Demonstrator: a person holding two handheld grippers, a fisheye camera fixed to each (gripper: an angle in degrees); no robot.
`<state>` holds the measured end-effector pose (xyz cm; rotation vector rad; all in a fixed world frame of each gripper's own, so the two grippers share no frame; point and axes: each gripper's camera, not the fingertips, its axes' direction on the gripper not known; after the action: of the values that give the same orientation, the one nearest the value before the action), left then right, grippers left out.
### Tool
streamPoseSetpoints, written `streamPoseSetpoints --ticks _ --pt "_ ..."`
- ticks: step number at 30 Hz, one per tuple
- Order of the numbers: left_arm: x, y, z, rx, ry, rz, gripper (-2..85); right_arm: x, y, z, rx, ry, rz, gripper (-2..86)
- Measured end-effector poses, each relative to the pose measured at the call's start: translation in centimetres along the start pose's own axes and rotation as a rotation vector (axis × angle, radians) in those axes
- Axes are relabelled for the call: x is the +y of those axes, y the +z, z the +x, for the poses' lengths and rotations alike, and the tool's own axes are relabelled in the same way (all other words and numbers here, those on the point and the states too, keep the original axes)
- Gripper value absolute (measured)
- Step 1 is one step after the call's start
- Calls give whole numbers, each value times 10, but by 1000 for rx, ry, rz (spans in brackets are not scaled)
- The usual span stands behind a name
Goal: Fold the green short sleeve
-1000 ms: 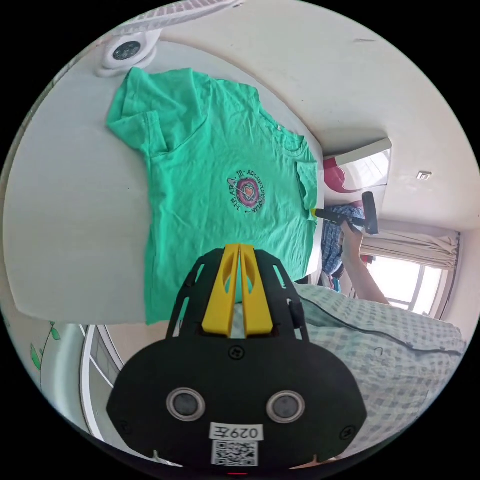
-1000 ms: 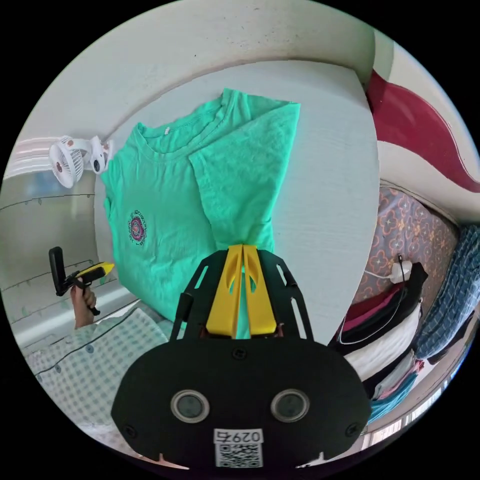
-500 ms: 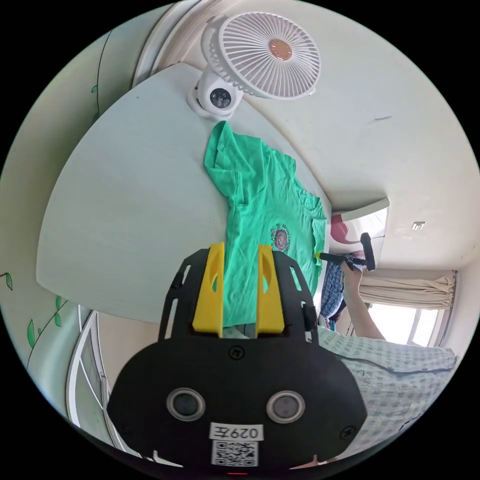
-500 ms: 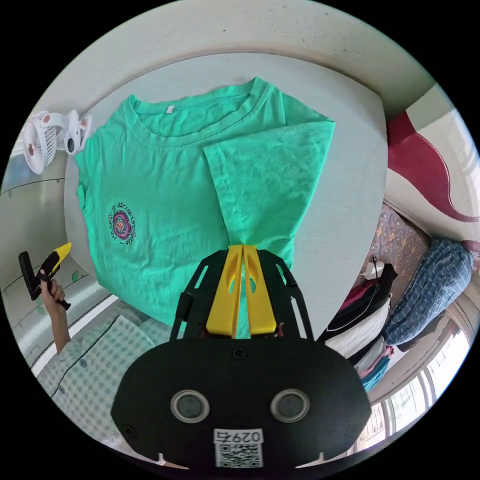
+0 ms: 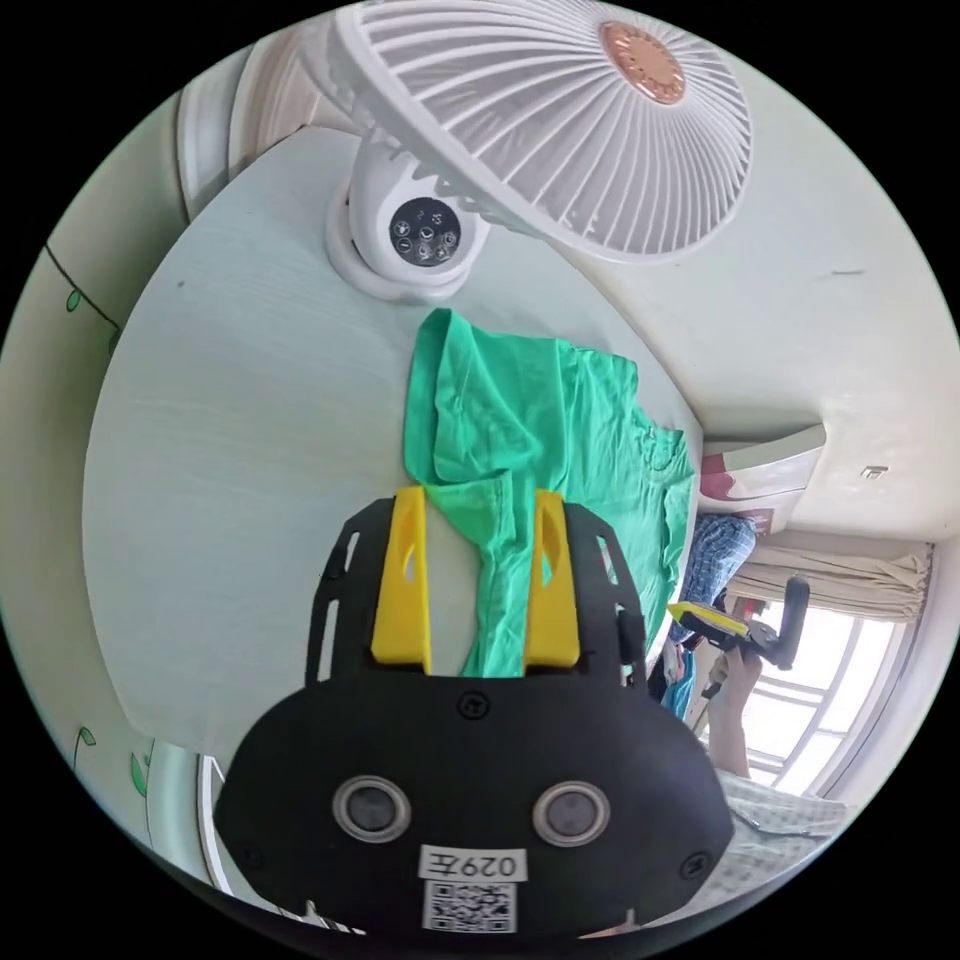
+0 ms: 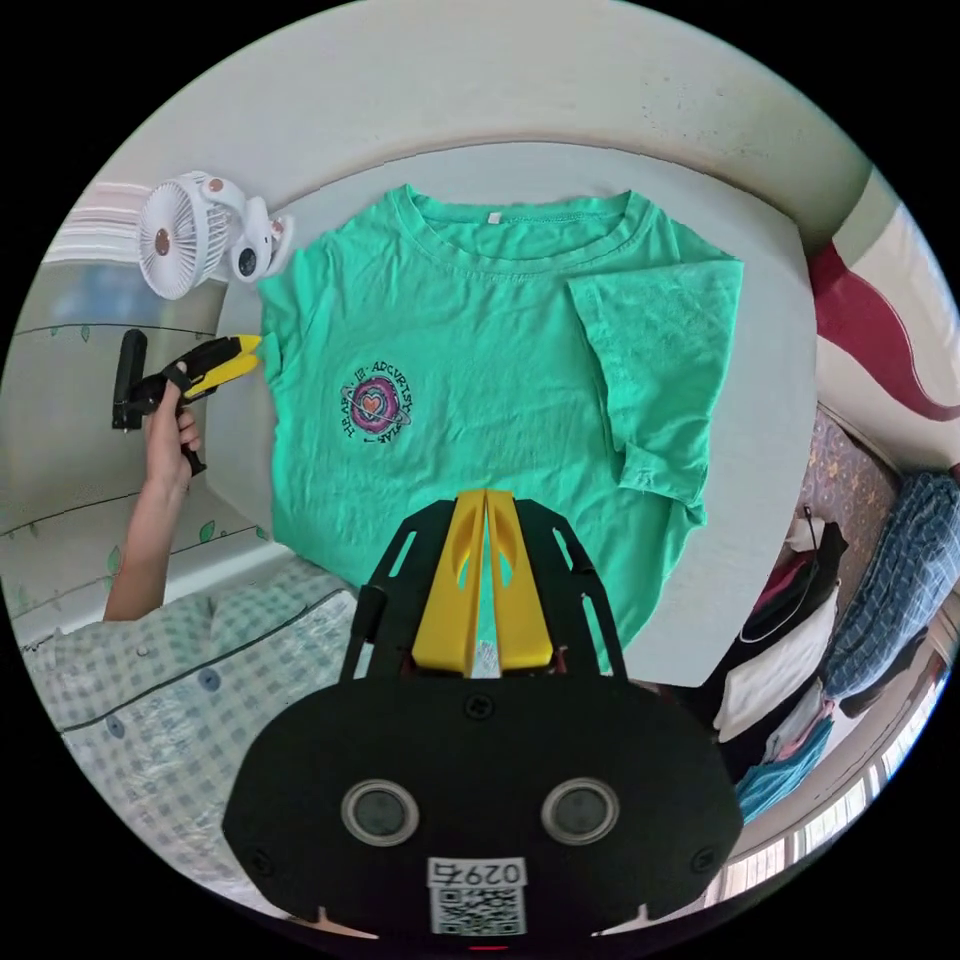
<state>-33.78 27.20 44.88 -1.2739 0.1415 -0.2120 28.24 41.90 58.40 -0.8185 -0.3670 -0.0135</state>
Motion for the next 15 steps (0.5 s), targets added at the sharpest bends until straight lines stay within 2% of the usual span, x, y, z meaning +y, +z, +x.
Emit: streamPoseSetpoints --ticks 3,8,10,13,15 --pt "7 -17 -9 48 -54 75 4 13 6 20 -76 67 9 -5" --pt "18 -55 -12 265 -57 205 -8 27 8 47 -155 136 53 -5" --pt "19 -65 4 266 -17 232 -8 28 10 53 -172 145 57 -5" --pt "17 -64 65 130 194 201 -2 25 12 56 -190 133 63 -5" --pt "11 -31 122 116 444 -2 30 19 17 54 -204 101 51 -5"
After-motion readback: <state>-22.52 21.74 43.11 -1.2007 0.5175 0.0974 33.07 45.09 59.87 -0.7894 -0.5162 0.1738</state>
